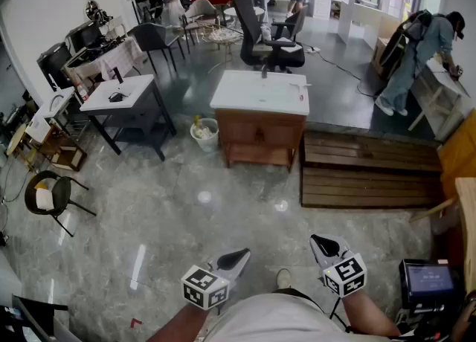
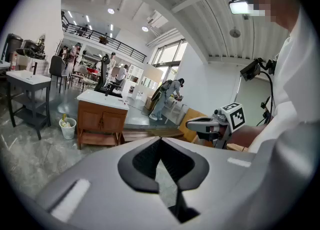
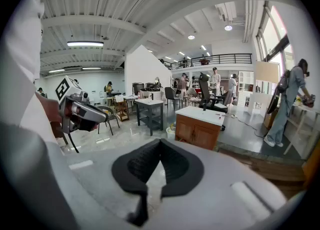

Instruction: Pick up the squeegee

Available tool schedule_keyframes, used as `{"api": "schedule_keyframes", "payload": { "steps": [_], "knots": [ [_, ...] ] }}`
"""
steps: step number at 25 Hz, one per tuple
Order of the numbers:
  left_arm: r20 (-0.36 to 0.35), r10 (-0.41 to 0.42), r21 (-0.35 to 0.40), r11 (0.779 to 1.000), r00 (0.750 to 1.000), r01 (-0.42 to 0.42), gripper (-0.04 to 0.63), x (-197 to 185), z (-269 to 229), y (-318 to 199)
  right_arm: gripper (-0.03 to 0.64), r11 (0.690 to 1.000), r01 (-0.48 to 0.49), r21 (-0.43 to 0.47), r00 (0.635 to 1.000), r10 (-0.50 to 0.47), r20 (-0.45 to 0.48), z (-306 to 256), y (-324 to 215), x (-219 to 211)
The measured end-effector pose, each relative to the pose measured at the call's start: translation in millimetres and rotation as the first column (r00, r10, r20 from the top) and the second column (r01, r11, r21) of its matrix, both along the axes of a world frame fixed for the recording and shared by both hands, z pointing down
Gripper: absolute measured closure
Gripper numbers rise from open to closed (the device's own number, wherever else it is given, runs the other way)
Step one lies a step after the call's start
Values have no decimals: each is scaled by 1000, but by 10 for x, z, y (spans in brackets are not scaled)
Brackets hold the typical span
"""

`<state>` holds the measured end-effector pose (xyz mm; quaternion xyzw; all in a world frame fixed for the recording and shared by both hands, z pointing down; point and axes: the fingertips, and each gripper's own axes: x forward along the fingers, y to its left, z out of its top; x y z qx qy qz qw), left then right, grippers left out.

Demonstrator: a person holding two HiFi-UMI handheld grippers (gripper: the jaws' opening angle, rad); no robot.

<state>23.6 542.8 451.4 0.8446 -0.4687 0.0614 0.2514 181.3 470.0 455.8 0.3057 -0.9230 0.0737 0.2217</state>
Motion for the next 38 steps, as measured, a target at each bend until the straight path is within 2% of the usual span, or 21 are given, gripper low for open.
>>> {"api": "schedule_keyframes", "payload": {
  "steps": [4,11,17,22,29,35,38],
  "knots": [
    [18,-16,23,1000,1000,16,588,44,-95,-489,615,1000,21,7,999,-21,27,-41,-477,-35],
    [44,-6,10,1000,999,6,588,419,-75,-1293,615,999,34,-7,999,-34,37,22,-1290,282],
    [64,-21,8,1000,998,20,588,766,11,-1995,614,999,42,-34,999,-41,11,241,-1934,605],
    [77,-23,12,1000,997,22,588,840,46,-2511,590,1000,4,-20,1000,-4,-1,368,-2398,698],
    [64,-1,-2,1000,998,1,563,473,175,-3393,545,998,-65,-9,998,65,-12,354,-3203,421],
    [48,82,-4,997,995,-82,532,-65,119,-4434,509,989,-150,-10,988,150,-31,231,-4049,-121],
    [60,89,-2,996,994,-89,522,-466,97,-4990,509,984,-176,-10,984,175,-29,156,-4509,-436]
  ]
}}
